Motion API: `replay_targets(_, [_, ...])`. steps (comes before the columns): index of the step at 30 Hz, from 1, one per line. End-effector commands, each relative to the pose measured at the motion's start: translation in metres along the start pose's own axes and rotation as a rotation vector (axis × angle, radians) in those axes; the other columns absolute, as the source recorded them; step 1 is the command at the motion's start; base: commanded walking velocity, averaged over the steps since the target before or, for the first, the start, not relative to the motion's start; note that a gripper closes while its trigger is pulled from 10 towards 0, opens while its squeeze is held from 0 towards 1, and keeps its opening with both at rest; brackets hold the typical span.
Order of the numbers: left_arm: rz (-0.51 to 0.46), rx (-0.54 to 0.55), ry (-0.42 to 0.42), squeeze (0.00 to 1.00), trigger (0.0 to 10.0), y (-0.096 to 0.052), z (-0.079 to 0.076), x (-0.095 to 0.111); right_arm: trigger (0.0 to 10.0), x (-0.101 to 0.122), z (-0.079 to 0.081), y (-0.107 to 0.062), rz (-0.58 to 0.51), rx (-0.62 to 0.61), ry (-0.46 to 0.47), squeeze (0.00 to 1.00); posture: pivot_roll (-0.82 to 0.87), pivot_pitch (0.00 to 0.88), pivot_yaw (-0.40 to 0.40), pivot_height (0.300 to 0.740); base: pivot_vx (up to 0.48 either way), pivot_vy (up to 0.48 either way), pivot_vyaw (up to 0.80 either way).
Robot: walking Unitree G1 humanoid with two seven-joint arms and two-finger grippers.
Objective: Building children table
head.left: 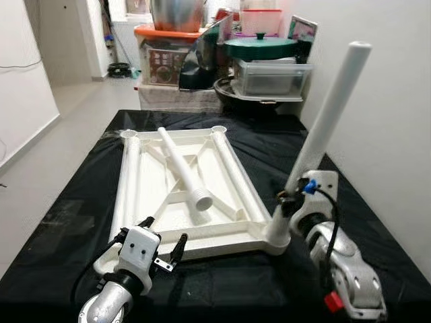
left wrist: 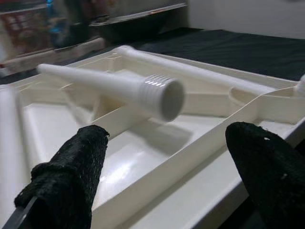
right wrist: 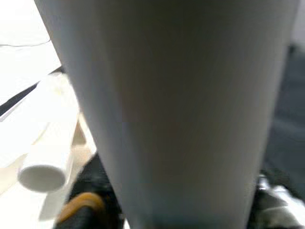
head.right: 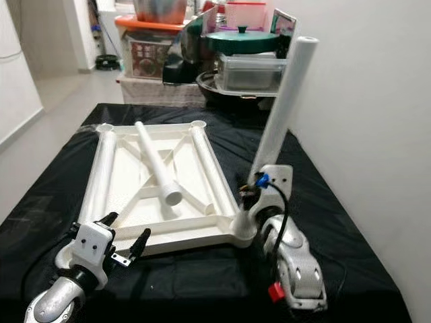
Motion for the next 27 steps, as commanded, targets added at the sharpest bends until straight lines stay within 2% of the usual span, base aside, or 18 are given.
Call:
replay_targets(1, [0.015, -0.009, 0.006, 0.00, 10.0, -0.001, -0.001, -0.004, 10.0, -0.004, 0.007, 0.002, 0.043, 0.089, 0.005, 1.00, 0.09, 0.000, -0.066, 0.740, 0.000, 0.000, 0.00])
replay_targets(2, [0.015, -0.009, 0.006, 0.00, 10.0, -0.001, -0.001, -0.004, 10.0, -0.004, 0.007, 0.002, 0.043, 0.089, 0.005, 1.00, 0.09, 0.000, -0.066, 0.740, 0.000, 0.000, 0.00])
replay_targets(3, [0.015, -0.009, 0.005, 0.00, 10.0, -0.001, -0.002, -0.004, 10.0, 0.004, 0.011, 0.003, 0.039, 0.152, -0.009, 0.00, 0.09, 0.000, -0.068, 0.740, 0.000, 0.000, 0.00])
replay_targets(4, [0.015, -0.008, 0.004, 0.00, 10.0, -0.001, -0.001, -0.005, 10.0, 0.014, 0.024, -0.003, 0.040, 0.294, -0.023, 0.00, 0.09, 0.000, -0.069, 0.740, 0.000, 0.000, 0.00])
replay_targets(5, [0.015, -0.008, 0.004, 0.00, 10.0, -0.001, -0.001, -0.005, 10.0, 0.014, 0.024, -0.003, 0.040, 0.294, -0.023, 0.00, 0.09, 0.000, -0.069, 0.740, 0.000, 0.000, 0.00])
replay_targets(7, [0.015, -0.008, 0.003, 0.00, 10.0, -0.001, -0.001, -0.005, 10.0, 0.024, 0.047, -0.023, 0.057, 0.538, -0.071, 0.00, 0.09, 0.000, -0.071, 0.740, 0.000, 0.000, 0.00])
replay_targets(8, [0.015, -0.007, 0.004, 0.00, 10.0, 0.000, -0.001, -0.005, 10.0, 0.025, 0.053, -0.032, 0.075, 0.617, -0.092, 0.00, 0.09, 0.000, -0.071, 0.740, 0.000, 0.000, 0.00])
replay_targets(11, [0.014, -0.006, 0.005, 0.00, 10.0, 0.000, -0.001, -0.006, 9.8, 0.018, 0.054, -0.039, 0.123, 0.674, -0.139, 0.00, 0.10, 0.000, -0.074, 0.740, 0.000, 0.000, 0.00])
replay_targets(14, [0.014, -0.005, 0.005, 0.00, 10.0, 0.001, -0.001, -0.006, 9.8, 0.015, 0.053, -0.040, 0.134, 0.681, -0.147, 0.00, 0.10, 0.000, -0.074, 0.740, 0.000, 0.000, 0.00])
replay_targets(15, [0.014, -0.005, 0.006, 0.00, 10.0, 0.001, -0.001, -0.005, 3.9, 0.012, 0.053, -0.039, 0.135, 0.683, -0.137, 0.00, 0.11, 0.000, -0.074, 0.740, 0.000, 0.000, 0.00])
replay_targets(16, [0.013, -0.004, 0.007, 0.00, 10.0, 0.001, 0.000, -0.005, 0.0, 0.010, 0.050, -0.034, 0.124, 0.645, -0.117, 0.00, 0.11, 0.000, -0.074, 0.740, 0.000, 0.000, 0.00])
replay_targets(18, [0.013, -0.004, 0.008, 0.00, 10.0, 0.001, 0.000, -0.005, 0.0, 0.009, 0.047, -0.031, 0.115, 0.619, -0.101, 0.00, 0.11, 0.000, -0.074, 0.740, 0.000, 0.000, 0.00])
replay_targets(20, [0.013, -0.005, 0.009, 0.00, 10.0, 0.001, 0.000, -0.005, 0.0, 0.010, 0.029, -0.011, 0.062, 0.442, -0.088, 0.00, 0.10, 0.000, -0.068, 0.740, 0.000, 0.000, 0.00])
replay_targets(21, [0.013, -0.005, 0.009, 0.00, 10.0, 0.001, 0.000, -0.005, 0.0, 0.010, 0.029, -0.011, 0.062, 0.442, -0.088, 0.00, 0.10, 0.000, -0.068, 0.740, 0.000, 0.000, 0.00])
replay_targets(23, [0.012, -0.008, 0.011, 0.00, 10.0, 0.001, 0.000, -0.005, 0.0, 0.018, 0.005, 0.005, -0.015, 0.208, -0.021, 0.00, 0.10, 0.000, -0.067, 0.740, 0.000, 0.000, 0.00])
replay_targets(25, [0.011, -0.010, 0.012, 0.00, 10.0, 0.000, 0.000, -0.005, 0.0, 0.024, -0.021, 0.007, -0.067, -0.025, 0.001, 0.00, 0.10, 0.000, -0.066, 0.740, 0.000, 0.000, 0.00])
replay_targets(26, [0.011, -0.010, 0.012, 0.00, 10.0, 0.000, 0.000, -0.005, 0.0, 0.024, -0.021, 0.007, -0.067, -0.025, 0.001, 0.00, 0.10, 0.000, -0.066, 0.740, 0.000, 0.000, 0.00])
replay_targets(27, [0.011, -0.010, 0.014, 0.00, 10.0, 0.000, 0.000, -0.005, 0.0, 0.026, -0.003, 0.001, -0.075, 0.004, 0.034, 0.00, 0.11, 0.000, -0.066, 0.740, 0.000, 0.000, 0.00])
Point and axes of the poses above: a point about 5 cm out from each wrist's last joint towards the gripper, its own y axis pointing out of the wrist towards the gripper, its own x axis along the axis of the wrist's last joint, z = x × y, the point moved 6 cm from there along y, pointing out of the wrist towards the gripper, and after that the axes turned 7 degrees about y, right-handed, at the moved point
